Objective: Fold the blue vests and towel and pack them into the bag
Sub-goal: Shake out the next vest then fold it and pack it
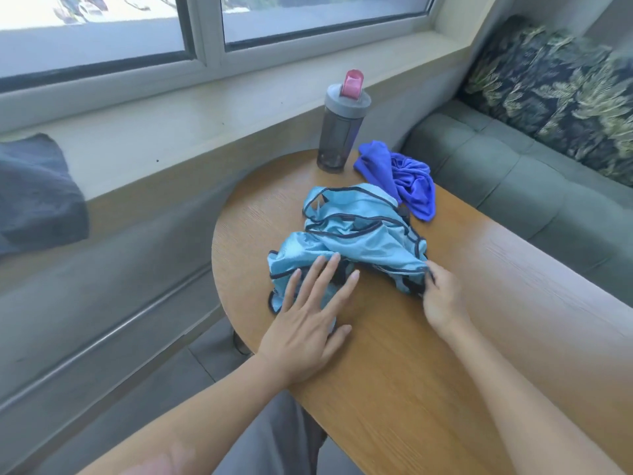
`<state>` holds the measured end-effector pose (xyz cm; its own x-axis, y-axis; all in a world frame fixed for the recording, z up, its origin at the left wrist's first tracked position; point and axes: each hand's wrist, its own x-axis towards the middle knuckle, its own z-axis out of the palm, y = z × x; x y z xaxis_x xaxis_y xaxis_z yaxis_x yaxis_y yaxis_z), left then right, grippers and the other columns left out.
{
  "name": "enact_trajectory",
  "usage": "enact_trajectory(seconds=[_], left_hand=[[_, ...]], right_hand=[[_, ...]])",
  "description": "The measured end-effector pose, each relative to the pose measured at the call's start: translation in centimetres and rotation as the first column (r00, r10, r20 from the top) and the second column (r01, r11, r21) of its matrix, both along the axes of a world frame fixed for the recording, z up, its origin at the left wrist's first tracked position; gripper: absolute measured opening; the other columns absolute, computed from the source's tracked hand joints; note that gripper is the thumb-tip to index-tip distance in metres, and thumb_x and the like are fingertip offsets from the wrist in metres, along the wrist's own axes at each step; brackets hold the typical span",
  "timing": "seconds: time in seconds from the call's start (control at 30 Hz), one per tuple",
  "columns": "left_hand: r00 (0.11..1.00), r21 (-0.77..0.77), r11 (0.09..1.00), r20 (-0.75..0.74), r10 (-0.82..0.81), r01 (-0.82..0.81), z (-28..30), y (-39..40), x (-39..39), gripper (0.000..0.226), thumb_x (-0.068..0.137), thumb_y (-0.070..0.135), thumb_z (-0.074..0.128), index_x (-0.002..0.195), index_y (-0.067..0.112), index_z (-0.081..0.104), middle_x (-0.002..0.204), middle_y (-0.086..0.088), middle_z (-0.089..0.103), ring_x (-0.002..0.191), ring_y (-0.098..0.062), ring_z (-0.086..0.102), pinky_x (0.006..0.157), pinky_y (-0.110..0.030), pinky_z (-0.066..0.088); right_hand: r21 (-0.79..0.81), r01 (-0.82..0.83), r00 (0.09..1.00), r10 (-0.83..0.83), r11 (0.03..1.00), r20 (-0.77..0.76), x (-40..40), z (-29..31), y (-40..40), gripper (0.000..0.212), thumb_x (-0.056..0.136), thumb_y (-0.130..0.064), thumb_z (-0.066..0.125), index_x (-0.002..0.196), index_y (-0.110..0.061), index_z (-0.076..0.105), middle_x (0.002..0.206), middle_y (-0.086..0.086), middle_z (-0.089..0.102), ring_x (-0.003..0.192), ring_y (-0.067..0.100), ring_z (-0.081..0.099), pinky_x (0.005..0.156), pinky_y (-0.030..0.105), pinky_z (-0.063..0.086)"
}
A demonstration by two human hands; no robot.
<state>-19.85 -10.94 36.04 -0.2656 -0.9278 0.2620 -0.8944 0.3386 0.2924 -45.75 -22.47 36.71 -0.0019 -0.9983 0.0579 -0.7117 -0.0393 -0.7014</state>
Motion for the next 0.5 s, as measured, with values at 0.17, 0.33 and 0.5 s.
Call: enact_trajectory(seconds=[0.17, 0.33, 0.5], left_hand=[[0.998, 0.053, 0.997, -0.038, 0.053, -0.051, -0.9, -0.3, 0.1, 0.08, 0.101, 0.052, 0.045, 0.164, 0.028, 0.001, 0.165, 0.002, 0.018, 0.155, -0.022, 0.012, 0.123, -0.049, 0.016], [0.998, -0.024, 0.998, -0.036, 0.053, -0.054, -1.8, -0.6, 0.2, 0.032, 0.095, 0.028, 0.053, 0.127, 0.024, 0.05, 0.111, 0.005, 0.048, 0.109, -0.024, 0.049, 0.095, -0.037, 0.035], [0.953, 0.071, 0.987, -0.257, 0.161, -0.147, -0.9, -1.1, 0.4, 0.012, 0.097, 0.019, 0.043, 0.086, 0.019, 0.037, 0.076, 0.002, 0.046, 0.07, -0.024, 0.044, 0.068, -0.041, 0.035]], right_hand=[[0.017, 0.273, 0.945, -0.272, 0.962, 0.183, -4.7, -1.1, 6.1, 0.041, 0.094, 0.006, 0.044, 0.103, -0.025, 0.069, 0.103, -0.007, 0.074, 0.101, 0.02, 0.067, 0.092, 0.047, 0.053], [0.191, 0.714, 0.576, -0.721, 0.673, 0.385, -6.2, 0.2, 12.0, 0.026, 0.093, -0.007, 0.044, 0.089, -0.022, 0.065, 0.088, 0.001, 0.068, 0.085, 0.035, 0.063, 0.071, 0.035, 0.048], [0.524, 0.737, -0.064, -0.727, 0.428, 0.684, -8.1, 2.7, 14.6, 0.03, 0.101, -0.006, 0.036, 0.085, -0.02, 0.058, 0.091, -0.001, 0.063, 0.072, 0.018, 0.059, 0.06, 0.031, 0.048]])
